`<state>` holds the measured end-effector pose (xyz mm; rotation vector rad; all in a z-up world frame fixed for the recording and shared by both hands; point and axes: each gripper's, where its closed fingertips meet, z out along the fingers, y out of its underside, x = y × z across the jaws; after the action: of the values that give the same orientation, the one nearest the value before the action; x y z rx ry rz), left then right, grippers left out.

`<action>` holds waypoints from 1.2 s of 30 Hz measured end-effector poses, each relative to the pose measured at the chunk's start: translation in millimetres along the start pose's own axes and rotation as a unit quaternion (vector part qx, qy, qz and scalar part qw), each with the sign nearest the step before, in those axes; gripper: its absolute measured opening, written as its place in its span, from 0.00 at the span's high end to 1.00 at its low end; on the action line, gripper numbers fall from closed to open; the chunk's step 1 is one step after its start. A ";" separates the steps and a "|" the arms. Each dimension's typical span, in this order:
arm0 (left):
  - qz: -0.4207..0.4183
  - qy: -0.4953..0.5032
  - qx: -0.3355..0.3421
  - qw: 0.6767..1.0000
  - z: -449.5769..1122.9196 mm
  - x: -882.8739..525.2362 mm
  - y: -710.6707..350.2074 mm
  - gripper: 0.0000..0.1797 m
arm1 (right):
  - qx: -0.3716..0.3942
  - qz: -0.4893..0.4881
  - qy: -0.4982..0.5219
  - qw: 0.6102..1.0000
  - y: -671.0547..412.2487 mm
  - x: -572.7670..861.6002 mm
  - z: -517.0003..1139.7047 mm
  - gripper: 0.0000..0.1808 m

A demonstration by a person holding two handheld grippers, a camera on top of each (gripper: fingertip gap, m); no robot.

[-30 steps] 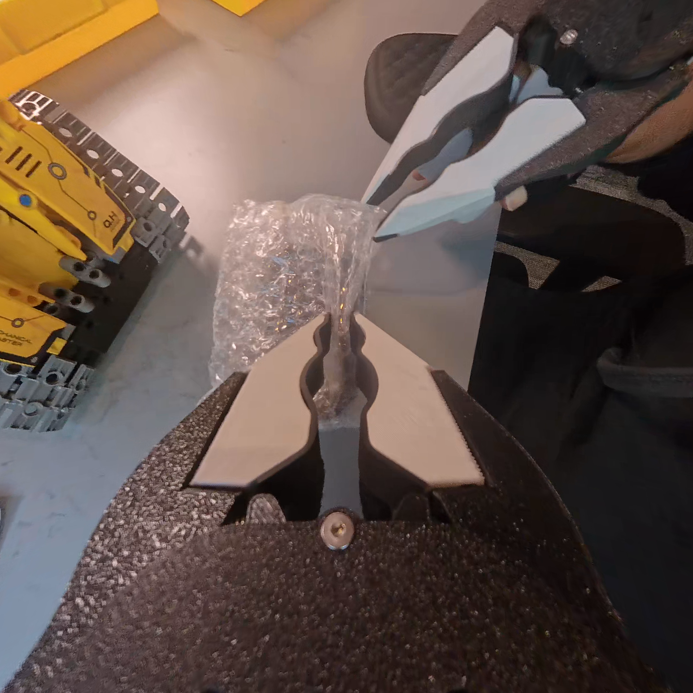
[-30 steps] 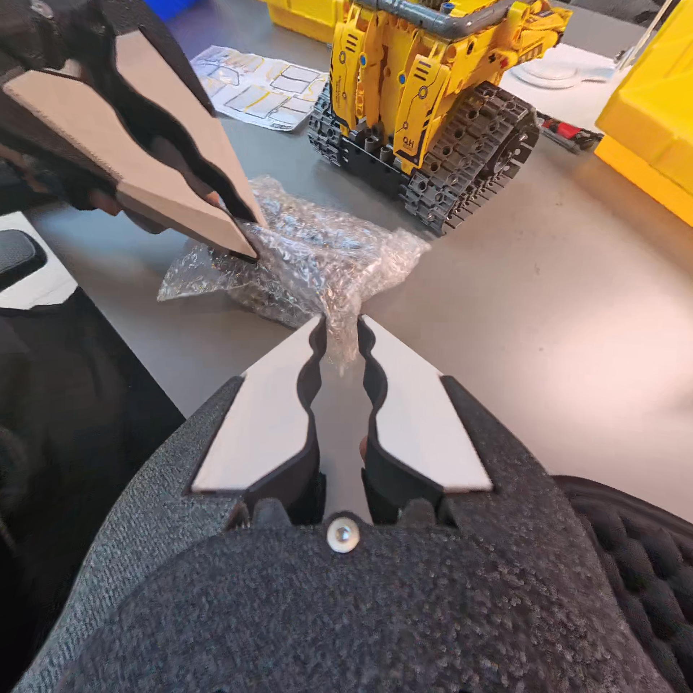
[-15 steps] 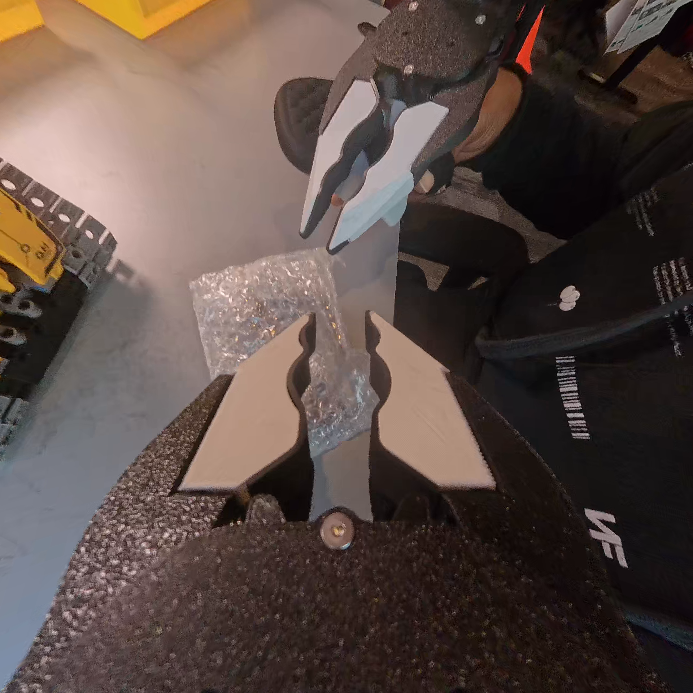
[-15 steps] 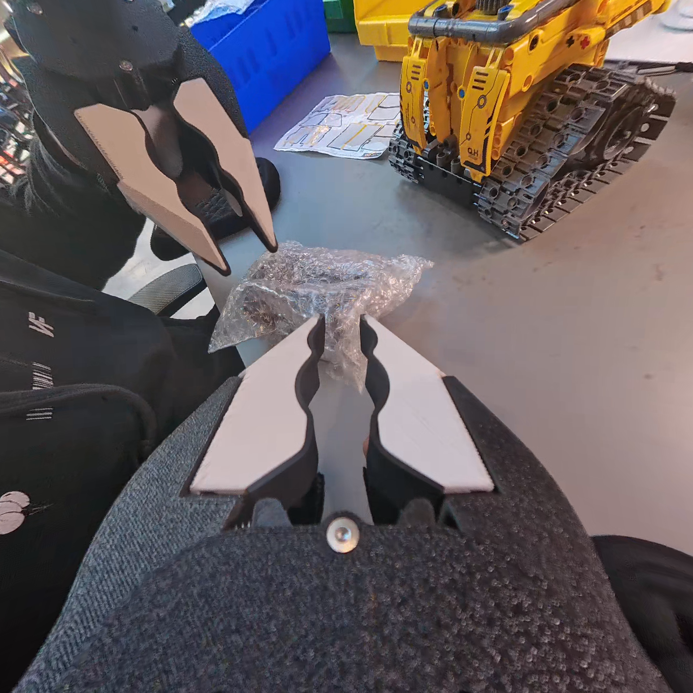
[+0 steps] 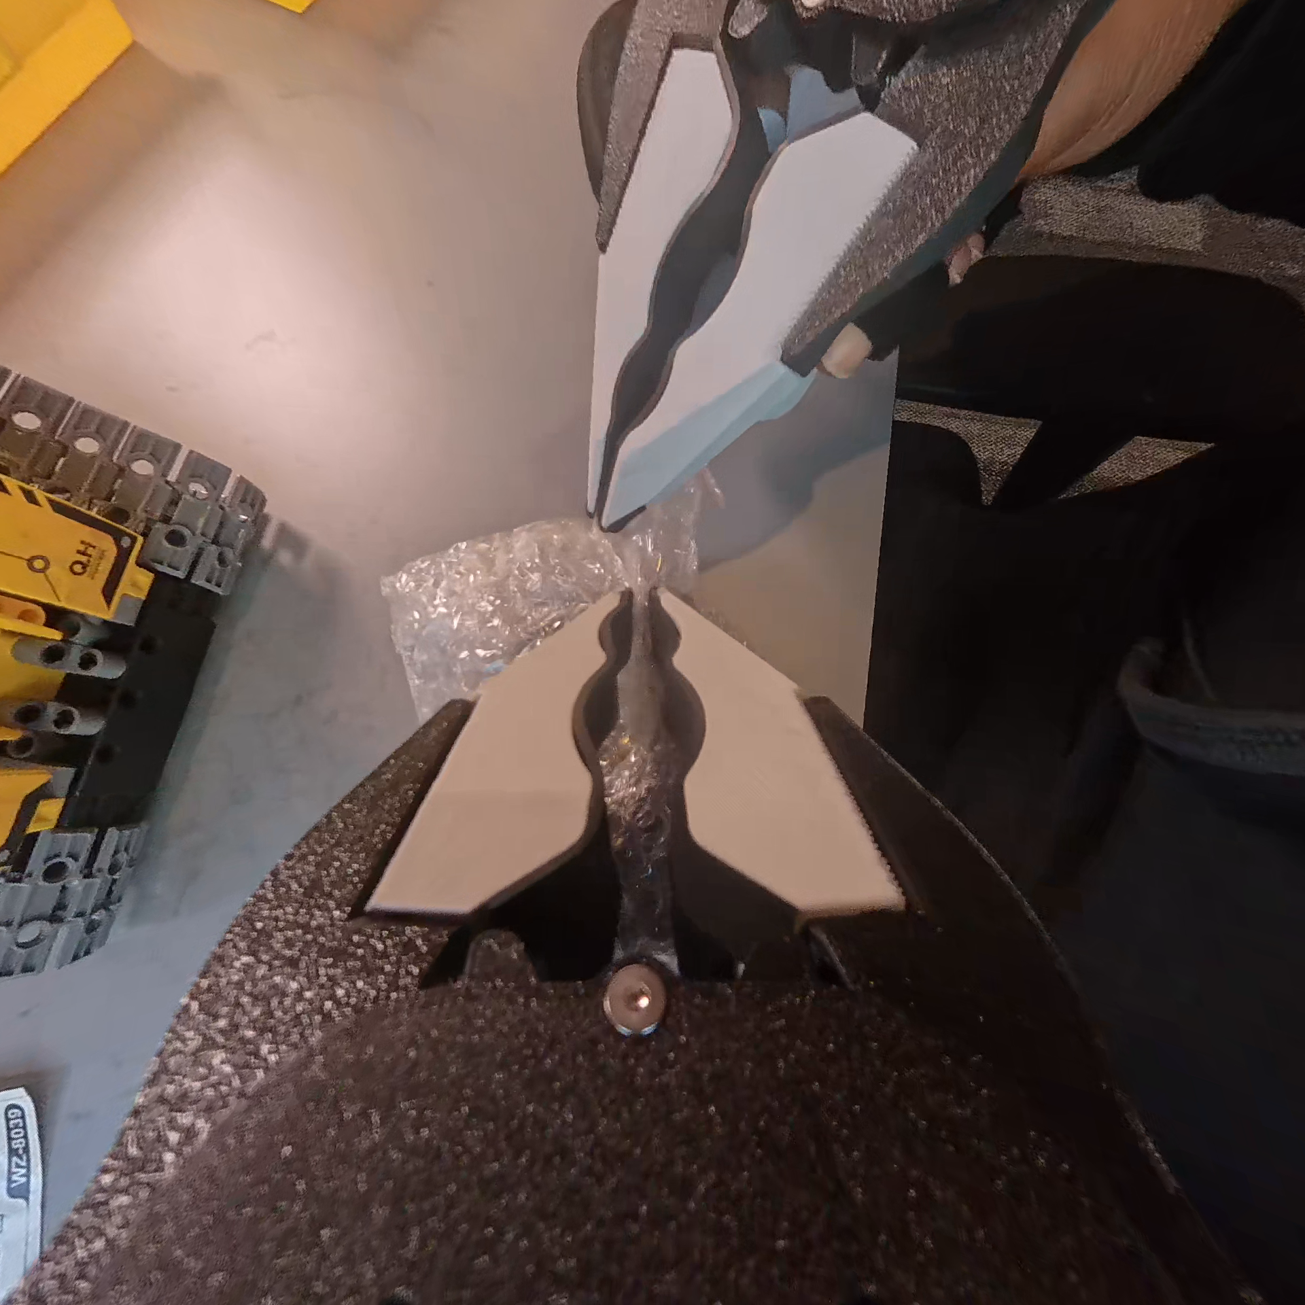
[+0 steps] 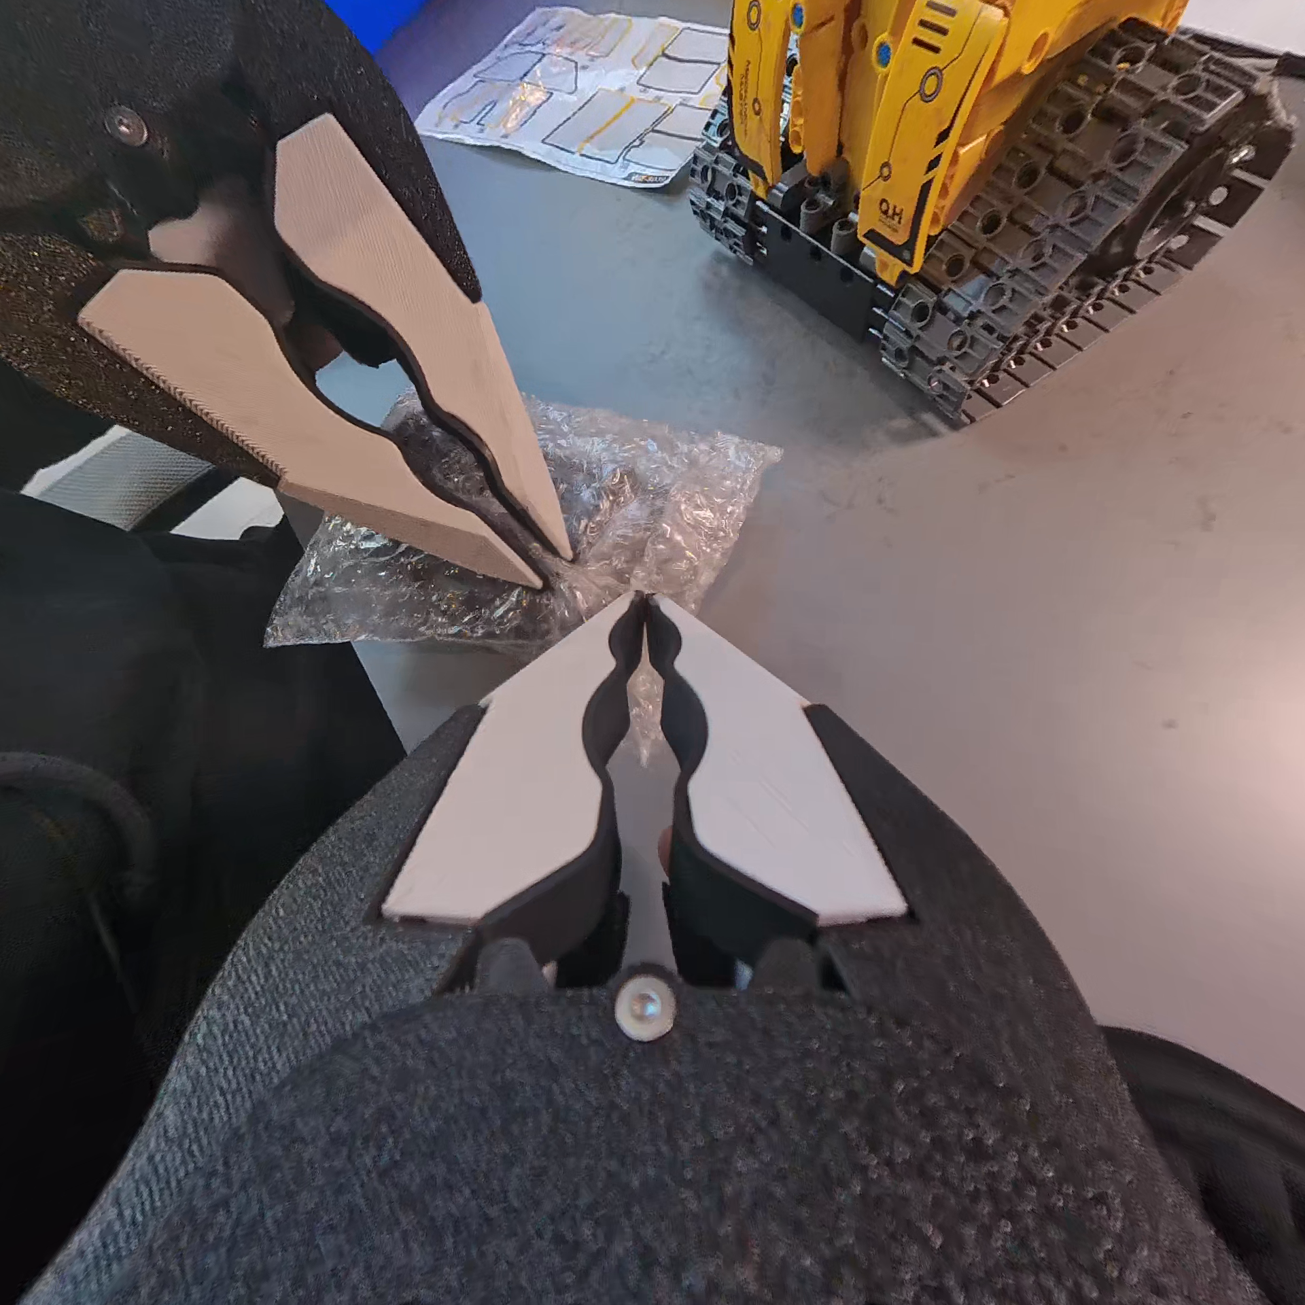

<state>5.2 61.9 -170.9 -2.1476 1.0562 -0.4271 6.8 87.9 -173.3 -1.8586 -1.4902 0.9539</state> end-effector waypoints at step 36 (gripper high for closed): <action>0.004 -0.024 0.032 0.999 -21.0 3.3 10.1 0.97 | -0.068 -0.008 -0.077 0.995 -22.8 -10.8 -5.8 0.84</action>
<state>-10.1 45.7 -163.3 -2.0857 1.0105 -0.3997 -2.9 82.4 -150.0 -1.9007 -1.6974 1.0316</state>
